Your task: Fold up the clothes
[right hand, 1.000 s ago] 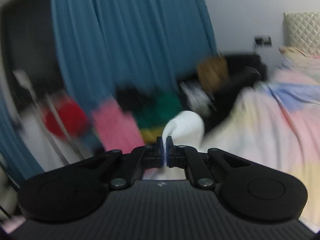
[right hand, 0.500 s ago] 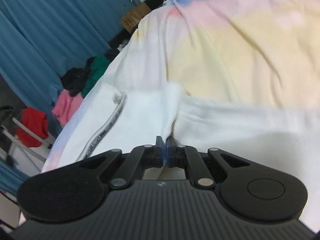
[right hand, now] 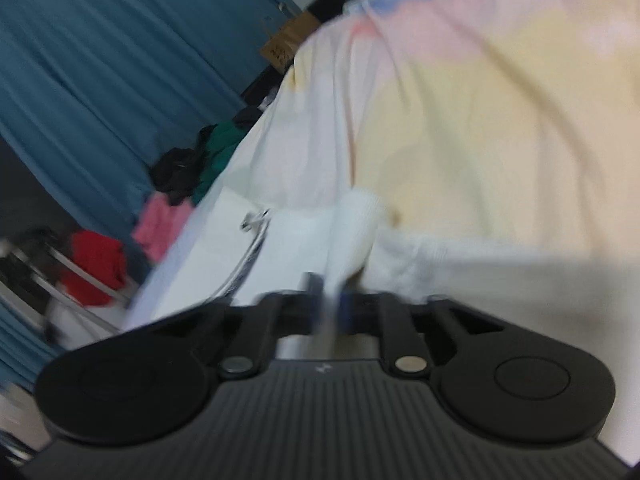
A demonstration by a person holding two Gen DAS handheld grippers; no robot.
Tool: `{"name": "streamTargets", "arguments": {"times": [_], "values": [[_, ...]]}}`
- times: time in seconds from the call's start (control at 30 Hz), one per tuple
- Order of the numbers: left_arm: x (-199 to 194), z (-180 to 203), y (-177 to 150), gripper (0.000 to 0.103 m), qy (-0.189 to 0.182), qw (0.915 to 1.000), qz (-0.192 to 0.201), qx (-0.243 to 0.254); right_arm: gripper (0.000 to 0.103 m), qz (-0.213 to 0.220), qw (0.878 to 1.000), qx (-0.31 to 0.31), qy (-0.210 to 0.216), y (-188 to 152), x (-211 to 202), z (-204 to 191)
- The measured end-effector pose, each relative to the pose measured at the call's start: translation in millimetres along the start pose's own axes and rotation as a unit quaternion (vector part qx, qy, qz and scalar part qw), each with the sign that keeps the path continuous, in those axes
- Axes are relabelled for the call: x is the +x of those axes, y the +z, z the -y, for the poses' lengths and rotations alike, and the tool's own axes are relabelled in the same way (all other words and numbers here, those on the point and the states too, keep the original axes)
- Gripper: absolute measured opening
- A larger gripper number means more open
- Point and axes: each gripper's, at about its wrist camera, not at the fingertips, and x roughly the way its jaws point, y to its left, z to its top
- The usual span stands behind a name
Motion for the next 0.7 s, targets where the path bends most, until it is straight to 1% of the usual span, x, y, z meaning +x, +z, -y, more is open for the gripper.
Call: {"name": "streamTargets", "arguments": {"times": [0.1,0.2,0.33,0.43,0.53,0.63,0.7], "values": [[-8,1,5,0.079,0.002,0.9999,0.009,0.008,0.006,0.008,1.000,-0.001,-0.009,9,-6,3],[-18,0,11,0.080,-0.001,0.9998,0.019,0.006,0.006,0.018,0.999,-0.027,-0.026,6,-5,7],[-29,-3,19,0.080,0.000,0.9997,0.026,-0.002,0.009,0.013,0.997,-0.067,-0.032,-1,-25,-6],[-36,-1,25,0.080,0.005,0.9994,0.033,0.003,0.010,0.009,0.995,-0.097,-0.036,-7,-42,-17],[-45,0,27,0.080,0.003,0.9992,0.039,0.011,0.009,0.005,0.989,-0.147,-0.018,-15,-79,-38],[-56,3,26,0.080,0.001,0.9989,0.043,0.018,0.009,0.001,0.980,-0.198,0.002,-24,-119,-59],[-68,5,25,0.080,-0.001,0.9985,0.048,0.028,0.010,-0.007,0.977,-0.211,0.025,-30,-151,-71]]}}
